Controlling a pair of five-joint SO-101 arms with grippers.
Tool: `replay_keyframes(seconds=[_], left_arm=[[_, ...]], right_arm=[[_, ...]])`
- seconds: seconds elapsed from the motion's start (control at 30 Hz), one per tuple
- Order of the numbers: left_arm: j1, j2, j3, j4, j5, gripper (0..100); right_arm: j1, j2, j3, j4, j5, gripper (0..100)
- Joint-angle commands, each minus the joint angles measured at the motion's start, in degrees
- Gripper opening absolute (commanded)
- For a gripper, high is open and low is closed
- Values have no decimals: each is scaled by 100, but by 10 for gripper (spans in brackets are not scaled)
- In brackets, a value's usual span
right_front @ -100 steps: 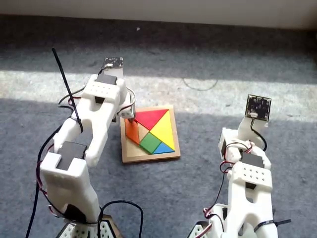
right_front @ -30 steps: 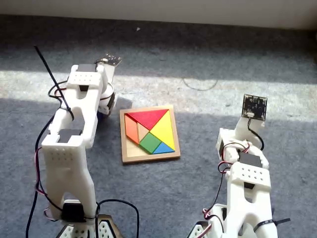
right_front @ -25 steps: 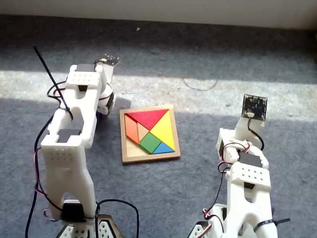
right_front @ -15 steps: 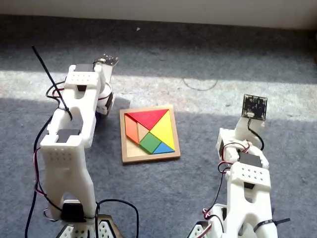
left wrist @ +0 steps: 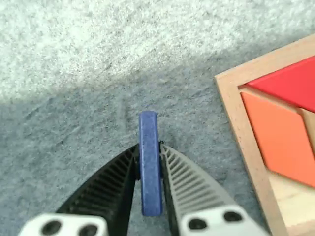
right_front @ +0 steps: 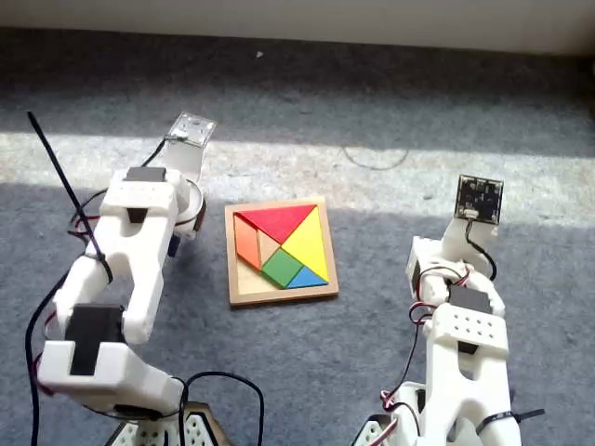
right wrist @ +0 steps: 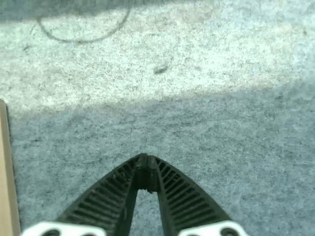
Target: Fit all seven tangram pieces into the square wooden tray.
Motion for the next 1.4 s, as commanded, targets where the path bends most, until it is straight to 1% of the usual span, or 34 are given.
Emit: replay_keyframes(seconds=[0.0, 0.13, 0.43, 0.6, 0.7, 0.83, 0.93, 0.97, 1.07, 1.13, 1.23, 1.37], left_arm=[[549, -1262, 813, -563, -440, 5], [1068, -1640, 1095, -598, -1064, 5], [2009, -1648, 1103, -571, -2444, 5], [2185, -1648, 1200, -589, -3367, 5], [2255, -1648, 1367, -589, -3921, 5], [2378, -1648, 1684, -598, -4492, 5], [2440, -1675, 1771, -580, -4677, 20], [2440, -1692, 1780, -571, -4668, 45], [2440, -1692, 1780, -571, -4651, 162], [2440, -1692, 1780, -571, -4633, 217], [2440, -1692, 1736, -598, -4369, 224], [2440, -1701, 1736, -589, -4334, 224]], right_arm=[[-40, -163, -31, -110, 62, 10], [-22, -163, -22, -110, 62, 10], [-22, -163, 40, -119, 62, 10], [-22, -163, 40, -119, 70, 10], [-22, -163, 75, -119, 308, 10], [-22, -163, 75, -119, 343, 10], [-22, -163, 75, -119, 343, 10], [-22, -163, 75, -119, 343, 10], [-31, -163, 75, -119, 352, 10], [-31, -163, 75, -119, 352, 10], [-31, -163, 75, -119, 360, 10], [-31, -163, 75, -119, 369, 10]])
